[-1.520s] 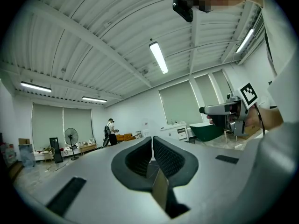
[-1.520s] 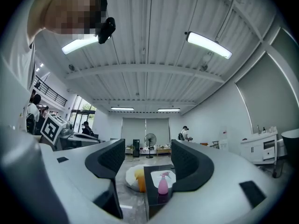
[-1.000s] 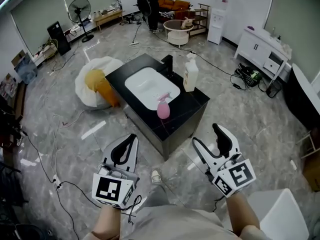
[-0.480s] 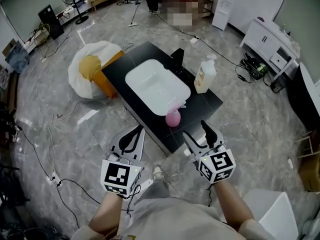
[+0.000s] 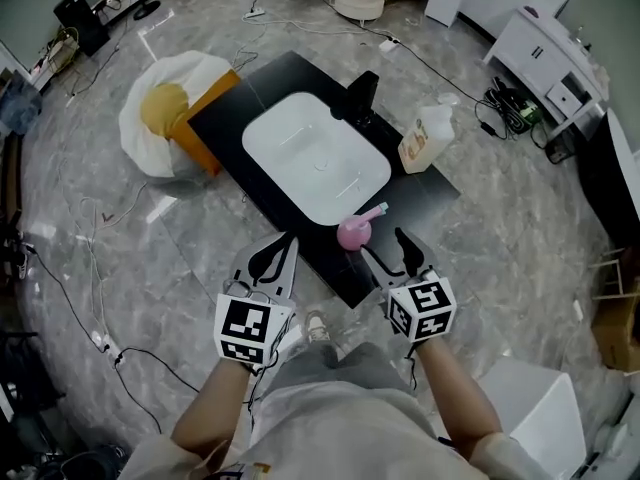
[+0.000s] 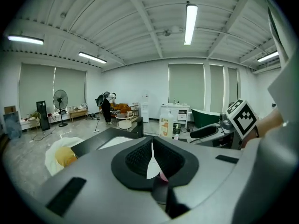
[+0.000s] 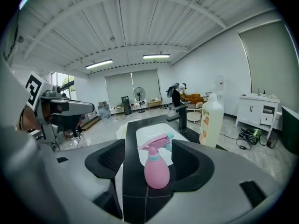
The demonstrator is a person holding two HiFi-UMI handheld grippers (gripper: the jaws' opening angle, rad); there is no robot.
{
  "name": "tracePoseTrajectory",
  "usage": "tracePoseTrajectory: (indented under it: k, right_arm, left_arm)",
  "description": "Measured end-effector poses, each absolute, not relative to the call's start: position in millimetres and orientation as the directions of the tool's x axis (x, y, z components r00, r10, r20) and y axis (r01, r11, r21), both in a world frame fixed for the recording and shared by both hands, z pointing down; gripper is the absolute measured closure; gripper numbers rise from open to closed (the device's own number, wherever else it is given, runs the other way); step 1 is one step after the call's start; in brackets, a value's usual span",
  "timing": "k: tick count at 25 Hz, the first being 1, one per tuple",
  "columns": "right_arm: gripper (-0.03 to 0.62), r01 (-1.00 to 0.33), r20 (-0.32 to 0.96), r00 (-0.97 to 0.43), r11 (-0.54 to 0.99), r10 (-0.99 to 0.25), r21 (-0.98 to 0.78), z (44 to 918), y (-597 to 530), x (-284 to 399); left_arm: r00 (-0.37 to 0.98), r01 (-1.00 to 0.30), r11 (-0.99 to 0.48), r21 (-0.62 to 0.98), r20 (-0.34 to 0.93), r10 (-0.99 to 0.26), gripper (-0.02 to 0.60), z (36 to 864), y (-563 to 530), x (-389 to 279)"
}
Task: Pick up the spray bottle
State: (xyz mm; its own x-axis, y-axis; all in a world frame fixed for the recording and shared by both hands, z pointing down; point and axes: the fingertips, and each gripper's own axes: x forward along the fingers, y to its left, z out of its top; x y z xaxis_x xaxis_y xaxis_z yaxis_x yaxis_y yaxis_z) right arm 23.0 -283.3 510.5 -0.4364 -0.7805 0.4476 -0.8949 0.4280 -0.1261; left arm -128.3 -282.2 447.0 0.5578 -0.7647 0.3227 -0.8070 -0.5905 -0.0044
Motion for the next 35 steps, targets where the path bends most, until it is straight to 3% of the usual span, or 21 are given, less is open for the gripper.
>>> tracePoseTrajectory:
  k: [17, 29, 31, 35]
  right_arm:
    - [0.276, -0.822, 0.547, -0.554, 0.516, -0.628, -0.240, 583.8, -300.1, -3.7]
    - [0.278, -0.822, 0.558, -0.530, 0.548, -0.638, -0.154, 599.4, -333.1, -15.3]
    - [0.335, -0.815, 0.556, -0.526, 0.568, -0.643, -0.114, 597.6, -334.6, -17.7]
    - [0.352, -0.797, 0.550, -0.532, 0.600, -0.644, -0.070, 595.9, -335.8, -16.1]
  left_arm:
    - [0.478, -0.849, -0.528, 0.028, 0.466, -0.744, 0.554, 510.0, -302.3, -120.7]
    - [0.418, -0.882, -0.471, 0.027, 0.509, -0.753, 0.554, 529.2, -299.7, -129.5]
    - [0.416, -0.883, -0.469, 0.029, 0.510, -0.753, 0.554, 529.8, -296.9, -129.4]
    - [0.409, -0.886, -0.462, 0.026, 0.510, -0.757, 0.554, 529.0, -293.2, -130.6]
